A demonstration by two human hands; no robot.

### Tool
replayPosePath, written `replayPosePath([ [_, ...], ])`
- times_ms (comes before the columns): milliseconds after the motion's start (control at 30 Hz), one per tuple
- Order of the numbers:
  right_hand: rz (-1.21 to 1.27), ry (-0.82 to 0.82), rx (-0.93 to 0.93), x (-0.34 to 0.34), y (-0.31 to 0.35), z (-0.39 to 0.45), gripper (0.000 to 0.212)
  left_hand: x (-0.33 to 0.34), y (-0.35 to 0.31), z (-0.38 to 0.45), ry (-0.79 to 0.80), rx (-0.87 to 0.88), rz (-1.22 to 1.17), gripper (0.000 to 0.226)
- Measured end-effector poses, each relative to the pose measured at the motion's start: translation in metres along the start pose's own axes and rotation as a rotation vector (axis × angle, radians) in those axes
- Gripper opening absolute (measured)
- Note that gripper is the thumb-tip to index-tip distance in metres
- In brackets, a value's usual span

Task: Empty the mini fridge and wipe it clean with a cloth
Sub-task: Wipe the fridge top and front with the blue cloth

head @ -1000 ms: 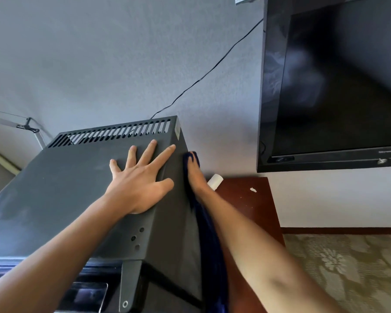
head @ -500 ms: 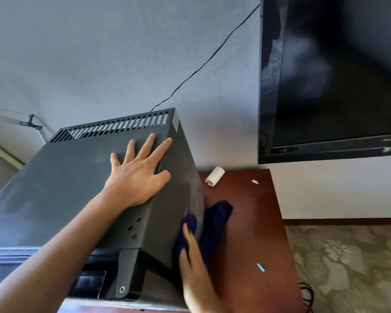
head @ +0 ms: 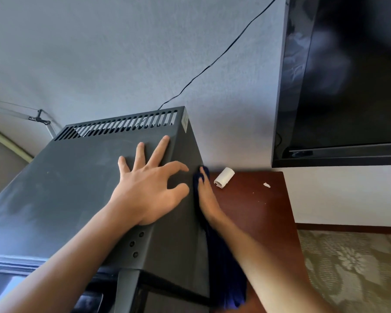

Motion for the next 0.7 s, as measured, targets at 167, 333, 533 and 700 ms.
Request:
replayPosePath([
  [167,-0.025,0.021,0.040,-0.011,0.014,0.064,0.058,-0.001,0.001,0.001,0.008,-0.015,-0.022,0.067],
  [333,-0.001,-0.004,0.003,-0.008,0.007,0.040,0.056,-0.001,-0.001,0.002,0.023,-0.029,-0.040,0.045],
  [533,0.158,0.088,-0.034,0.012,-0.017,-0.127,0.048,-0.001,-0.002,0.000,0.022,-0.034,-0.056,0.042],
  [700,-0.032,0.158,-0.094,0.035,-0.046,-0.213,0.066,-0.001,-0.003,-0.002,0.031,-0.050,-0.066,0.042],
])
Point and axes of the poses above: each hand's wrist, its own z-axis towards the middle knuckle, its own x-axis out of the palm, y = z × x, the point moved 3 cm from there along z, towards the middle knuckle, and after that the axes turned 1 degree about y, right-handed, at the moved point
